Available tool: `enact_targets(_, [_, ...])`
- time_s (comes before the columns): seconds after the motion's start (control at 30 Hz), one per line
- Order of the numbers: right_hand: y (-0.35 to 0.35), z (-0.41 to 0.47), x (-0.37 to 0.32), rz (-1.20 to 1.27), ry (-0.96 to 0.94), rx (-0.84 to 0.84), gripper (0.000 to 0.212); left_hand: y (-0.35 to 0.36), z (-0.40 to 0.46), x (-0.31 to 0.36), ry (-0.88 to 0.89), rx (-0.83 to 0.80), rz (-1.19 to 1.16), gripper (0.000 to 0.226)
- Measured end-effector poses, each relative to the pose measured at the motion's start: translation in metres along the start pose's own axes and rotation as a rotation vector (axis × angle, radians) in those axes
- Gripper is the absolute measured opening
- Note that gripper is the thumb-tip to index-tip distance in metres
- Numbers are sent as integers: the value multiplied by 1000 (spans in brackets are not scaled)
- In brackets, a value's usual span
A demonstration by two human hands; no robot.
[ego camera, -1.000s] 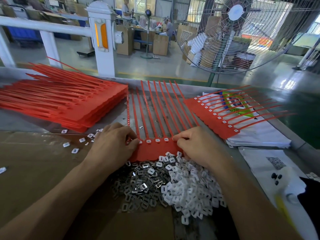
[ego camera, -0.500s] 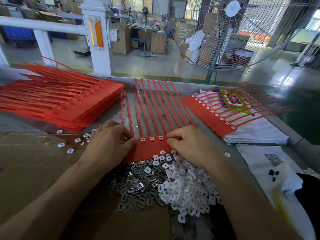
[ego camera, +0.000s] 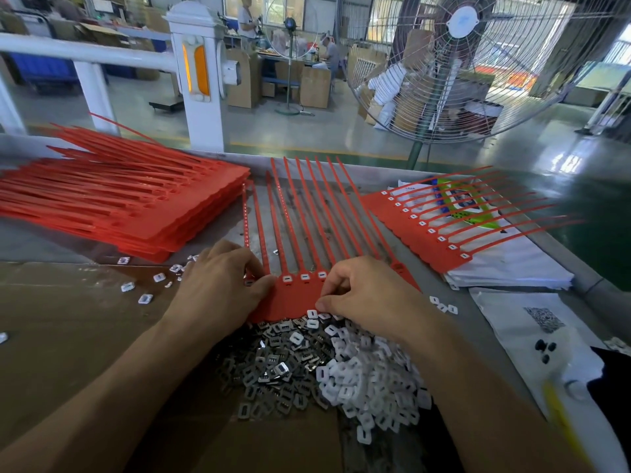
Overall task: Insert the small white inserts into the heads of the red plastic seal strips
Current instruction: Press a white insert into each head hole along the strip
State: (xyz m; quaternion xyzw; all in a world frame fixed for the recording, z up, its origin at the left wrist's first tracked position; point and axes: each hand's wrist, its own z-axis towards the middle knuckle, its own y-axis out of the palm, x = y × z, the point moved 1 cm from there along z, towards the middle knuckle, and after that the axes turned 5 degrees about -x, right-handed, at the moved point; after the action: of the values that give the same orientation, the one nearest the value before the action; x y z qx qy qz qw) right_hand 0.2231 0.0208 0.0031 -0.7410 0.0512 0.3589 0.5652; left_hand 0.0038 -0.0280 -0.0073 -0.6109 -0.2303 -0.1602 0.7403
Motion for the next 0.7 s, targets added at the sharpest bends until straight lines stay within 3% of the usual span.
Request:
enact_targets(0.13, [-2,0,2,57,-24,48,15,0,0,0,-3,-5,5,15])
enact_targets(0.4, [-17,6,18,234,38,368,11,-1,0,0,-5,-13,17,16])
enact_targets(0.7, [-20,12,36,213,151,351,11,-1,0,-1,-1,-13,16,17])
